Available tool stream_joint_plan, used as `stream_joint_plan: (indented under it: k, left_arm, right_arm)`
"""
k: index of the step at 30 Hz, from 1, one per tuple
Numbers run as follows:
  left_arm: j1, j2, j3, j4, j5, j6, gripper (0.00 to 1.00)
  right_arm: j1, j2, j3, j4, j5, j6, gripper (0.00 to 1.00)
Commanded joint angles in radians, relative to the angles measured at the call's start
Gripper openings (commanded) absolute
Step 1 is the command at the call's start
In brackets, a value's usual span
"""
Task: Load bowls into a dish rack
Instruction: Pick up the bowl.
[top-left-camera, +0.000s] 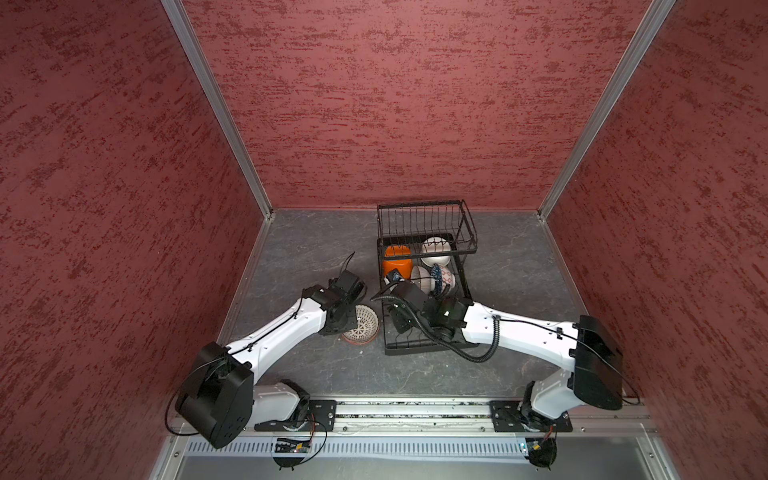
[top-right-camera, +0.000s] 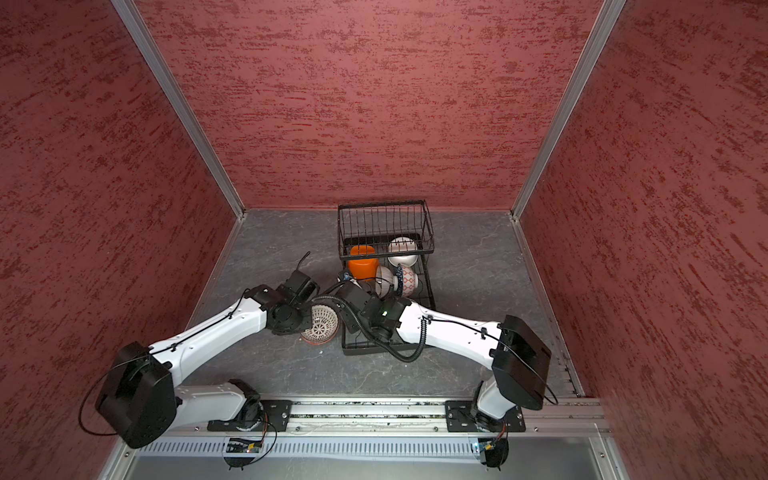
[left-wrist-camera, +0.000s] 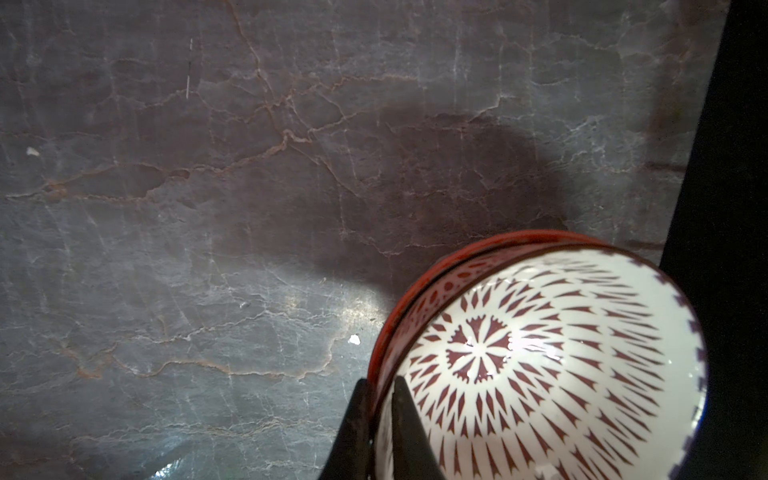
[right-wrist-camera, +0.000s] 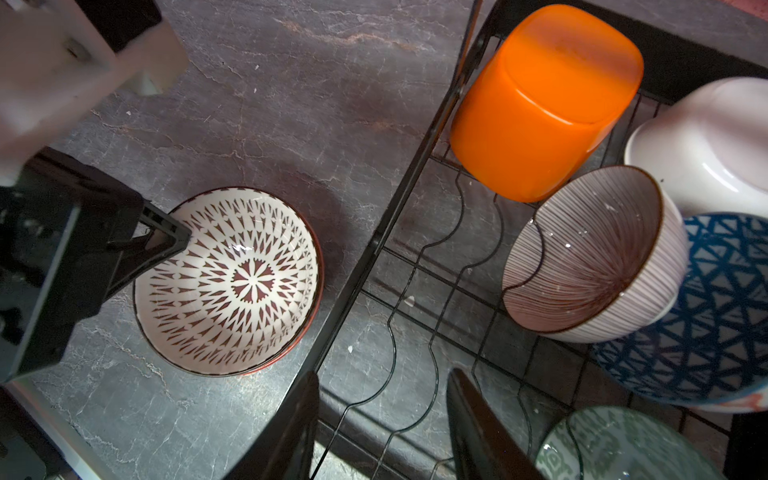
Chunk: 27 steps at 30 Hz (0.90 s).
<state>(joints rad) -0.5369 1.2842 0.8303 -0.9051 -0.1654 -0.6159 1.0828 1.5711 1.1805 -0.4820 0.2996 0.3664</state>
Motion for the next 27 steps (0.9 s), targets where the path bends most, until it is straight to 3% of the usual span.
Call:
stream_joint_plan:
  k: [1,15,27]
  left_arm:
    - [-0.001,-0.030,-0.011,0.005,-0.028,-0.002,0.10]
    - [-0.003,-0.112,-0.005,-0.002,-0.016,0.006,0.00]
    - [-0.005,-0.202,0.000,-0.008,-0.020,0.027,0.00]
  right_arm:
    - [0.003,0.010,0.001,0.014,0.015,0.005,0.52]
    - [0.003,0.016,0.002,0.014,0.013,0.006,0.52]
    - [0.003,0.003,0.011,0.017,-0.005,0.006,0.52]
